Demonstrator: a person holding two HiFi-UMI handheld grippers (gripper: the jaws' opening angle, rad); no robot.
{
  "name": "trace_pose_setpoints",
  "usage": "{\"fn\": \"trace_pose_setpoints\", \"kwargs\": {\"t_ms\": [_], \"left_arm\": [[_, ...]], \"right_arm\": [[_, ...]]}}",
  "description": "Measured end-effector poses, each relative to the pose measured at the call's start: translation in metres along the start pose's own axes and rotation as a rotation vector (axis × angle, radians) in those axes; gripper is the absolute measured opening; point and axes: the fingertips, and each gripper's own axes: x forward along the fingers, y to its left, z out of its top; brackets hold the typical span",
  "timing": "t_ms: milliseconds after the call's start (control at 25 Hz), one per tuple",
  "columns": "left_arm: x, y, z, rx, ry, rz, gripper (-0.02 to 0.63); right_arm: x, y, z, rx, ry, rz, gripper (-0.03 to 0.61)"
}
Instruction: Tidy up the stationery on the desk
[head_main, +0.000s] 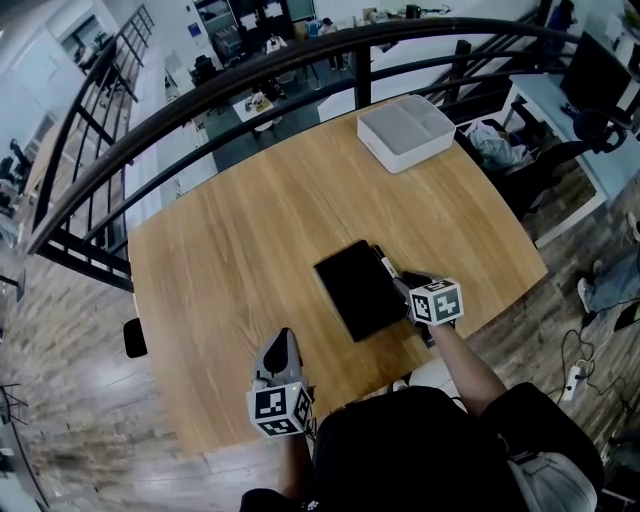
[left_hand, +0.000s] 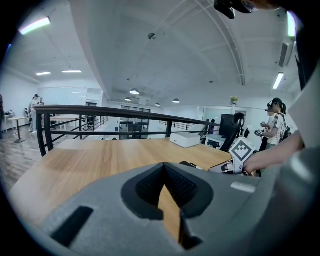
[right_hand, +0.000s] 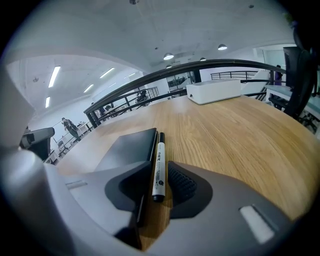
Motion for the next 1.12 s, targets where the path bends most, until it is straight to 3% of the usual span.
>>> {"fn": "trace_pose_setpoints", "kwargs": {"t_ms": [200, 360, 680, 1120], "left_arm": [[0.001, 0.000, 0.003, 0.008, -0.010, -0.009, -0.003], [0.004, -0.002, 0.007, 0.020, -0.020, -0.028, -0.003], [0.005, -0.008, 0.024, 0.048, -0.054, -0.081, -0.003], [0.019, -0.024, 0.036, 0.055, -0.081, -0.162, -0.003]], "right_arm": [[-0.014, 0.000, 0.022, 0.004, -0.103, -0.018, 0.102], [-0.031, 0.005, 0.044, 0.009, -0.225, -0.027, 0.010], [-0.070, 0.039, 0.079, 0.001, -0.392, 0.032, 0.008], [-0.104, 0.080, 0.099, -0.058, -0.452, 0.099, 0.008]]}}
